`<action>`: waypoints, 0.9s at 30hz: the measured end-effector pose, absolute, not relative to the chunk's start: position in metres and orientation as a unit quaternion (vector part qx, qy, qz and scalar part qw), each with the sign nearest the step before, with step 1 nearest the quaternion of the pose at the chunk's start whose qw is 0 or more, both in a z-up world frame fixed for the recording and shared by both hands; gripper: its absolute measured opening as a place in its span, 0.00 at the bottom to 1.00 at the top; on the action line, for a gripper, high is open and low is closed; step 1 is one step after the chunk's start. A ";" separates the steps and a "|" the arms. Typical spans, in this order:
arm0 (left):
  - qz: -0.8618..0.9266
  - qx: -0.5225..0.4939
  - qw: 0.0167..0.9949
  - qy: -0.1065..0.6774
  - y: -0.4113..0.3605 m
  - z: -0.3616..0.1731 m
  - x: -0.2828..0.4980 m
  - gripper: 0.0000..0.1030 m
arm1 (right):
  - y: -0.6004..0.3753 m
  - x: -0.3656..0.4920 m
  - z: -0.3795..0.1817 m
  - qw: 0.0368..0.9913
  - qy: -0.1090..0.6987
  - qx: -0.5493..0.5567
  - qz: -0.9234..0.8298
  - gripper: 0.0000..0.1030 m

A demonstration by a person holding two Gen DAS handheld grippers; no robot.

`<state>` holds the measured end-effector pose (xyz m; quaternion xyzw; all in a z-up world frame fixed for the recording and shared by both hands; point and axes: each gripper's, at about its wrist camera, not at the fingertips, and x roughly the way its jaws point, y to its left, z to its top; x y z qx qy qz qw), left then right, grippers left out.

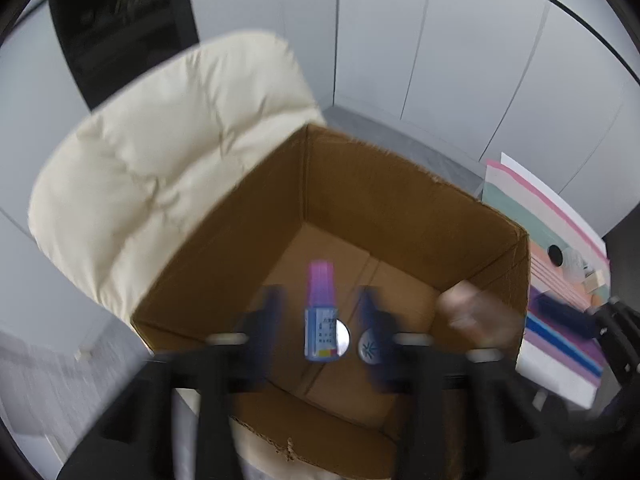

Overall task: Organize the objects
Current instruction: 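Open both tools to drop the tube and bottle into the box, then move both tools back from the box to the cloth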

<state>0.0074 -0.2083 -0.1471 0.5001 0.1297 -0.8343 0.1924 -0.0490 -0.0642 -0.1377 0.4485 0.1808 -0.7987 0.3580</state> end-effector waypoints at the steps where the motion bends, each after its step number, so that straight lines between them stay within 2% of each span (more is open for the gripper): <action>1: -0.829 0.504 0.194 0.147 -0.214 -0.149 0.009 0.90 | -0.064 -0.050 -0.138 0.352 0.179 0.446 -0.803 1.00; 4: -0.828 0.500 0.193 0.166 -0.222 -0.148 0.013 0.89 | -0.063 -0.053 -0.140 0.349 0.174 0.448 -0.805 1.00; 13: -0.828 0.505 0.194 0.149 -0.217 -0.148 0.012 0.89 | -0.043 -0.070 -0.142 0.334 0.140 0.473 -0.803 1.00; 27: -0.839 0.495 0.167 0.154 -0.207 -0.139 0.026 0.89 | -0.023 -0.069 -0.115 0.309 0.101 0.468 -0.822 1.00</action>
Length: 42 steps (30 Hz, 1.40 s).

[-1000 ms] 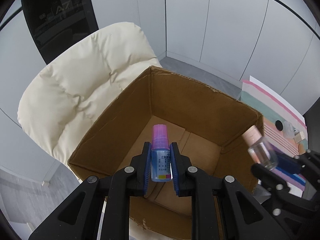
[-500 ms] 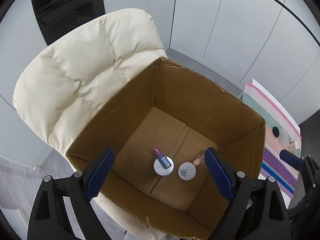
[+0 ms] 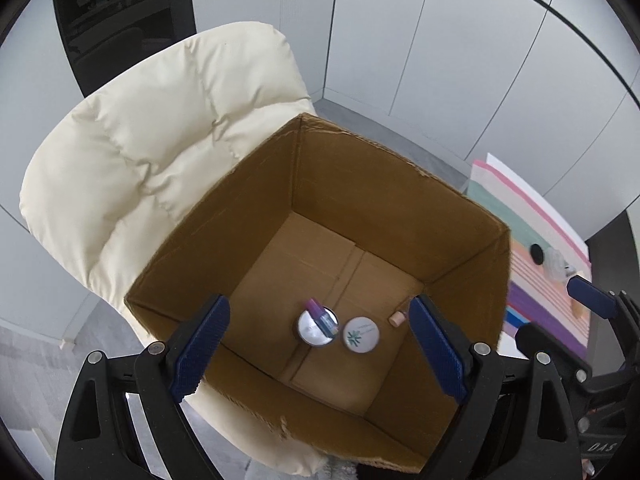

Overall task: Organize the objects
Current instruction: 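Move both tools back from the box to the cloth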

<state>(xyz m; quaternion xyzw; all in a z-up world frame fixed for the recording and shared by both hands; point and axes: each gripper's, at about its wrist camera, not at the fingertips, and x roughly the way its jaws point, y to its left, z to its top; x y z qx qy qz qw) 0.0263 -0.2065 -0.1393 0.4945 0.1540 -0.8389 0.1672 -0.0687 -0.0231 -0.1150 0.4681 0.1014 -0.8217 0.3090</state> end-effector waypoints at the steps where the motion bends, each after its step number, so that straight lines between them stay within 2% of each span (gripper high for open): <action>1: -0.839 0.494 0.164 0.159 -0.204 -0.138 0.031 0.89 | -0.020 -0.065 -0.111 0.310 0.097 0.466 -0.823 1.00; 11: -0.858 0.482 0.127 0.118 -0.153 -0.120 0.077 0.90 | 0.013 -0.025 -0.093 0.309 0.086 0.460 -0.828 1.00; 20: -0.851 0.492 0.121 0.141 -0.144 -0.128 0.121 0.89 | 0.035 0.021 -0.094 0.318 0.074 0.469 -0.821 1.00; 30: -0.852 0.490 0.113 0.149 -0.146 -0.128 0.122 0.89 | 0.031 0.036 -0.096 0.310 0.089 0.464 -0.825 1.00; 42: -0.853 0.498 0.087 0.132 -0.127 -0.133 0.106 0.89 | 0.057 0.028 -0.098 0.273 0.067 0.468 -0.838 1.00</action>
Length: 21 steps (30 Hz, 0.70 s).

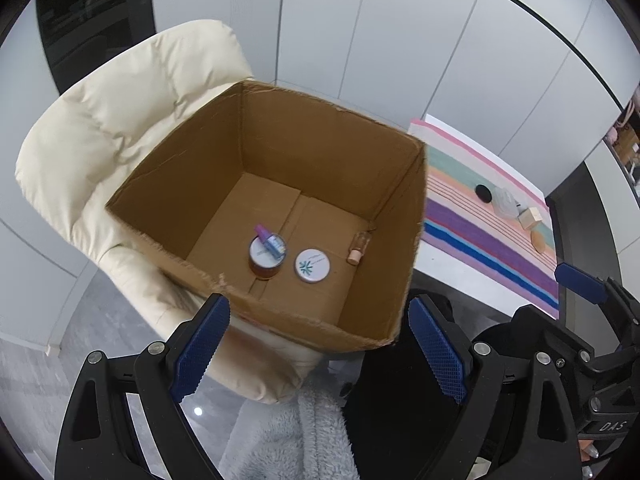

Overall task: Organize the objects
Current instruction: 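Move both tools back from the box to the cloth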

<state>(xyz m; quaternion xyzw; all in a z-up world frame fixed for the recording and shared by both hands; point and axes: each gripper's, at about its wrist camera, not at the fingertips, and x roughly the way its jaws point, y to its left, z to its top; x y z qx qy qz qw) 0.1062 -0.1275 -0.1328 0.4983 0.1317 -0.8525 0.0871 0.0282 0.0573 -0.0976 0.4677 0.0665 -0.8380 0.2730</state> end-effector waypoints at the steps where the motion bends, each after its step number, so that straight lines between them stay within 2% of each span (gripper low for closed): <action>1: -0.853 0.498 0.083 0.129 -0.124 -0.132 0.103 0.89 | 0.061 0.027 -0.097 0.268 0.066 0.467 -0.840 1.00; 21: -0.859 0.509 -0.045 0.038 0.013 -0.126 0.033 0.89 | 0.214 0.019 -0.096 0.123 -0.016 0.473 -0.872 1.00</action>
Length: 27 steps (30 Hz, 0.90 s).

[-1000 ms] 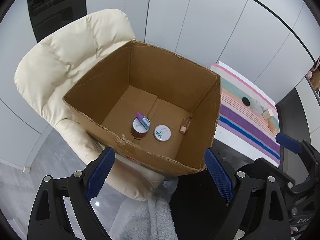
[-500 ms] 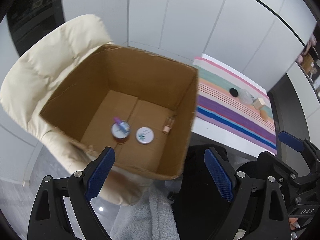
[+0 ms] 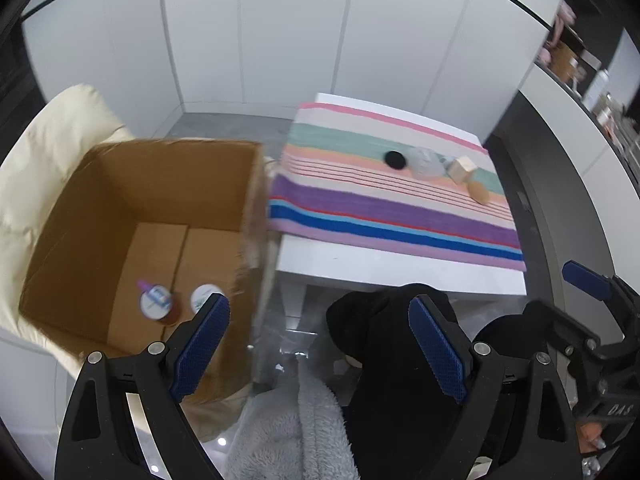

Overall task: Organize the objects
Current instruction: 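Move both tools back from the box to the cloth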

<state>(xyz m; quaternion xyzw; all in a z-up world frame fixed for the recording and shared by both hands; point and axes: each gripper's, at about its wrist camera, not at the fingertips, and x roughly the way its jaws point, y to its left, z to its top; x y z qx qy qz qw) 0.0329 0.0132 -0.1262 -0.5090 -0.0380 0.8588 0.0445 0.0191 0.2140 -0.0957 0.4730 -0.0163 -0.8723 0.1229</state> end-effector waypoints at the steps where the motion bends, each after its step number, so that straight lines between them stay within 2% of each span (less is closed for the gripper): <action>1: 0.858 -0.509 0.050 -0.034 0.020 -0.126 0.030 0.89 | 0.224 0.019 -0.096 0.113 -0.023 0.473 -0.874 1.00; 17: 0.848 -0.520 0.102 0.012 0.101 -0.135 -0.001 0.89 | 0.321 0.023 -0.118 0.037 -0.090 0.482 -0.871 1.00; 27: 0.857 -0.493 0.121 0.086 0.169 -0.141 -0.055 0.89 | 0.379 -0.014 -0.138 0.002 -0.101 0.456 -0.884 1.00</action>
